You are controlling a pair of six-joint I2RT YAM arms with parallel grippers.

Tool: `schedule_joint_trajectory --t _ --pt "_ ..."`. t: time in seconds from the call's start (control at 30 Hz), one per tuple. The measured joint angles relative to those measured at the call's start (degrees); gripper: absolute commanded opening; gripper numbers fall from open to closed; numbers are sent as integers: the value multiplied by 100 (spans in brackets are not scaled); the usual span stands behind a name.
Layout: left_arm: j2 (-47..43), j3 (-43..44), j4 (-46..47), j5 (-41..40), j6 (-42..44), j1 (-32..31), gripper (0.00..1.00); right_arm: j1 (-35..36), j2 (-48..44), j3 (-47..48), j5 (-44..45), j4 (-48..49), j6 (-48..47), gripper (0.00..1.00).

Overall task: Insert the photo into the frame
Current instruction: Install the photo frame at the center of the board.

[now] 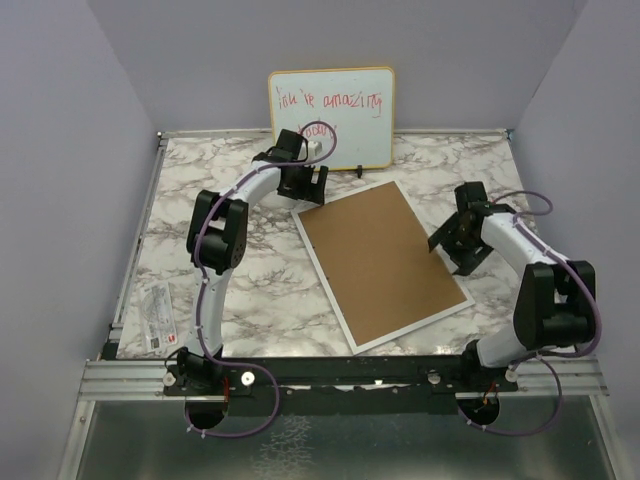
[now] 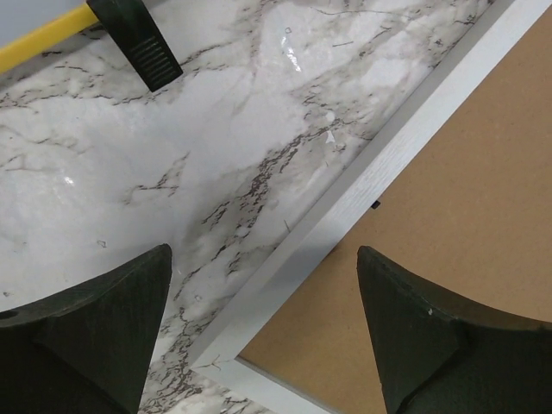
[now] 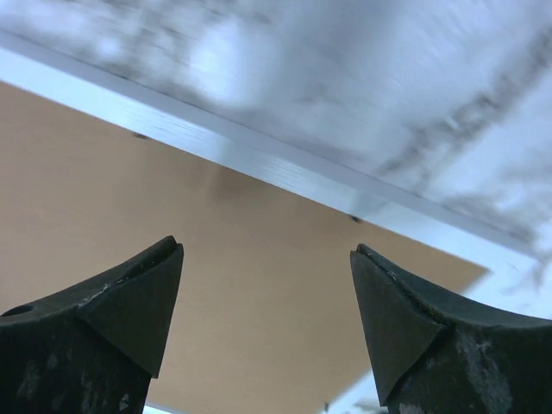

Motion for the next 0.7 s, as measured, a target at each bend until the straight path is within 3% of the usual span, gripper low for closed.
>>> schedule_joint_trajectory --t 0.33,0.53,0.7 --pt "26 -151 286 164 295 -15 81 -645 -763 -1252 85 -942 859 90" --pt "26 -210 472 227 293 -15 79 -870 -920 -1572 -168 -828 1158 92" --pt "15 -289 605 243 273 -15 69 -984 -1097 -1897 -612 -295 1161 90"
